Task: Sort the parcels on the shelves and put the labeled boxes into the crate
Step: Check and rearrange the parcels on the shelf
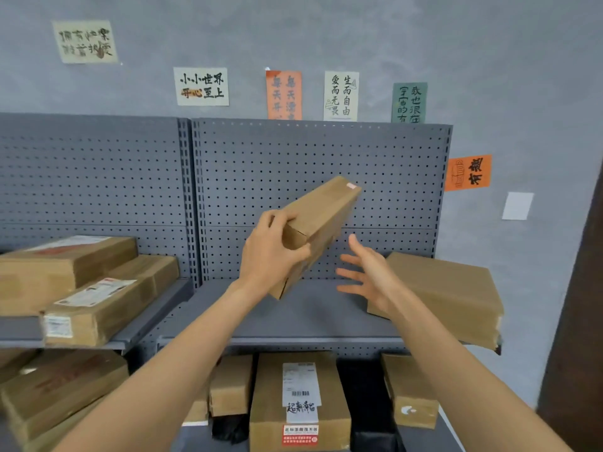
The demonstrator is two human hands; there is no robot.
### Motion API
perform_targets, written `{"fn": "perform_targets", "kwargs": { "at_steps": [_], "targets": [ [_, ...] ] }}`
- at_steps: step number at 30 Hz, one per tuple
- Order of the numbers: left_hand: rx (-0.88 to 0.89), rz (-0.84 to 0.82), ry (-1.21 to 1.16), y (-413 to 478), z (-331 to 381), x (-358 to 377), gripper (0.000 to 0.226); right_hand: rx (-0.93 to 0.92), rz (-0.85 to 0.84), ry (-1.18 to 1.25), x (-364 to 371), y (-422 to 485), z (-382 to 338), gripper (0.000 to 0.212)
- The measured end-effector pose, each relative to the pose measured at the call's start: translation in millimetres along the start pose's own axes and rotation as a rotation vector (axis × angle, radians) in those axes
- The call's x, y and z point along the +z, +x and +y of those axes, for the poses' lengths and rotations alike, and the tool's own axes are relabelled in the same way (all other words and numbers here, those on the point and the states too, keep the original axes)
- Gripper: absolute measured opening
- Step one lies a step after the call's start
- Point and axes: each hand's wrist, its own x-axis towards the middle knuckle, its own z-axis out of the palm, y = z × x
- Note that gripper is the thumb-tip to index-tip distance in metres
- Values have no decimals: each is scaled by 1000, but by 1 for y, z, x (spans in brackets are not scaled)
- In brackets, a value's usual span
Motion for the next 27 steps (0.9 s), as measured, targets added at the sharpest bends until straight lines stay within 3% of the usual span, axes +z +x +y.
{"fn": "perform_targets", "kwargs": {
  "at_steps": [5,12,15,21,24,27],
  "targets": [
    [518,35,488,-10,0,-6,66,53,-182,253,28,-1,-38,70],
    [681,-143,556,-20,-12,-16,75,94,-106,199,45,-5,-28,37],
    [358,-283,261,-24,-13,-27,78,90,-76,166,44,-4,-22,31],
    [-225,-79,-163,2,-43,-52,44,56,-106,233,29,2,-24,25],
    [-516,-193,-494,6,-59,-57,47,61,-152,236,27,1,-22,17],
    [-685,-296,-724,-1,-74,-55,48,68,-197,237,33,-1,-18,12]
  ]
}}
